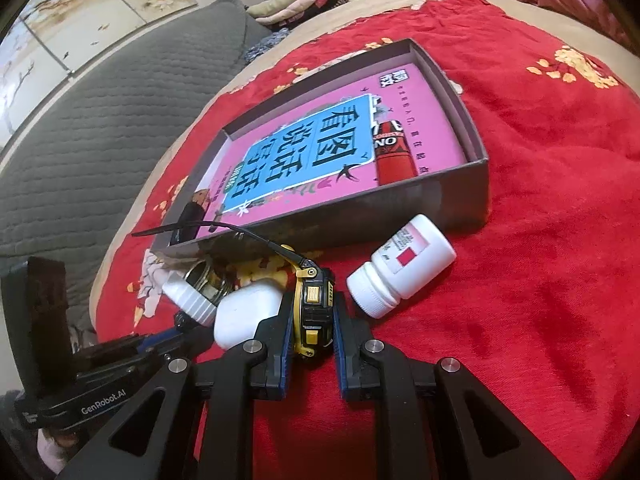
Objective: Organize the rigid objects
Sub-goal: 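Lift and carry the held watch with both tools over the pink workbook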
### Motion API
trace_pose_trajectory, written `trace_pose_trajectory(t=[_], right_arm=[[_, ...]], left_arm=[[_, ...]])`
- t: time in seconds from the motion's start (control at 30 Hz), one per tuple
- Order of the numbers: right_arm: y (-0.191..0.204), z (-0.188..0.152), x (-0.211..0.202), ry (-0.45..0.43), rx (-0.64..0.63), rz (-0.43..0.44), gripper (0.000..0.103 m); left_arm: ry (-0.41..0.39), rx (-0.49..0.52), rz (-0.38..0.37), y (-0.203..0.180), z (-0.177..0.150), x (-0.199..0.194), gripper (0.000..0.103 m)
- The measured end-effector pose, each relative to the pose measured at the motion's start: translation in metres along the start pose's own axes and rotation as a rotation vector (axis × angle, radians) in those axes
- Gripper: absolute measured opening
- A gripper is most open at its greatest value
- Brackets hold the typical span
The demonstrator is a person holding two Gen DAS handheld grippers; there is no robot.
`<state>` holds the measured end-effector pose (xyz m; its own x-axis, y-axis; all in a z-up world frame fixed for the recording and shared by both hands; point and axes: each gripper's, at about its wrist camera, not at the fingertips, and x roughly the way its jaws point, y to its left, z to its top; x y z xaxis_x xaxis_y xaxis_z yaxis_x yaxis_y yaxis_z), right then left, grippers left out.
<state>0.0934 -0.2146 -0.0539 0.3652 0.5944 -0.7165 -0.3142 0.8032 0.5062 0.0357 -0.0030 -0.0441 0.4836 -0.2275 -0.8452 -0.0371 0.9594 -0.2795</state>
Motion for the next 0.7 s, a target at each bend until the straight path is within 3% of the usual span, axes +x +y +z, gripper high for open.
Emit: trace_pose_trajectory(t=[0.33,0.7], right_arm=[[0.005,0.002,-0.011,-0.038,-0.015,0.030,0.017],[0.006,0.008,-0.026,-0.097,-0.011,0.084,0.017]], left_arm=[[-0.020,0.036,-0.014,-0.005,-0.008,-0.021,0.016],[-0.093,0.080,-0.015,-0.016,-0.006,-0.046,0.016]])
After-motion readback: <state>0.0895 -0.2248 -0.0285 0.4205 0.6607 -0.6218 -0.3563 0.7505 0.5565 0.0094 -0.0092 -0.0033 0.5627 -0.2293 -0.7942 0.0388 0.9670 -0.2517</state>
